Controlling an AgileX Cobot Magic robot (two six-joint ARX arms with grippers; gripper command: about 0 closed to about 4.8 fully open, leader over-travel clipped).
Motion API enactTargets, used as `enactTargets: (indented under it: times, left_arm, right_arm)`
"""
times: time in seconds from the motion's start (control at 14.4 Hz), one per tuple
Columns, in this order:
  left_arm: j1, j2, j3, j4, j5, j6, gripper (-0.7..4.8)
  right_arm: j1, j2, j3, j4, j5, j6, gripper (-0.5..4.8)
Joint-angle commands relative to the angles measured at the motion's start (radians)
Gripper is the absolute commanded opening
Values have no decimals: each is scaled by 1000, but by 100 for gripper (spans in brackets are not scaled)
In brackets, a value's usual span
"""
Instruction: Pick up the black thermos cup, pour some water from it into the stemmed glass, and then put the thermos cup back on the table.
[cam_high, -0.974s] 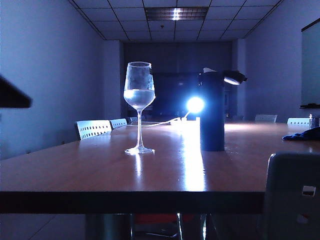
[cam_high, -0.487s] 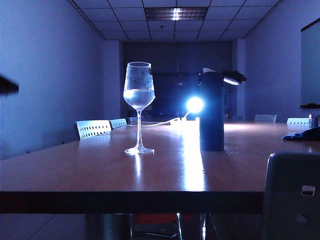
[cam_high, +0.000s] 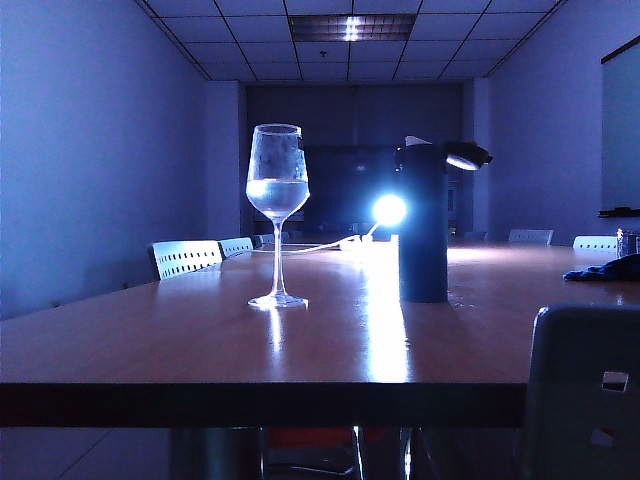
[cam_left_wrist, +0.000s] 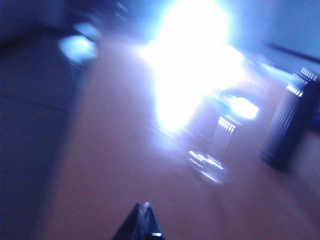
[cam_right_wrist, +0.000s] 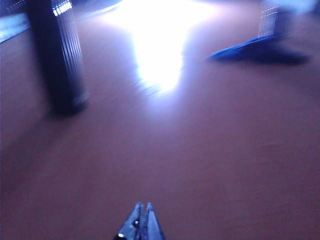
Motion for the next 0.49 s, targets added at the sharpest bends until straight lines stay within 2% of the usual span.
enactTargets:
  times: [0.07,0.14,0.21,0.35,0.49]
  left_arm:
    - [114,-3,1,31,-23,8,-5]
    - [153,-13,-1,12,-24,8,-5]
    - [157,-36,-1,-29,-52,8,-5]
    - [155,-97,-6,-126,-168,8,-5]
    - [155,-159,-17,-165,-193,8,-5]
  right_arm:
    - [-48,-1,-2,84,-36,3,-5]
    - [-46,-1,-2,82,-36,3,-5]
    - [-46,-1,-2,74,-28,3,-5]
    - [-47,-1,-2,67,-27,3,-5]
    - [-47,-1,-2,67,-27,3,-5]
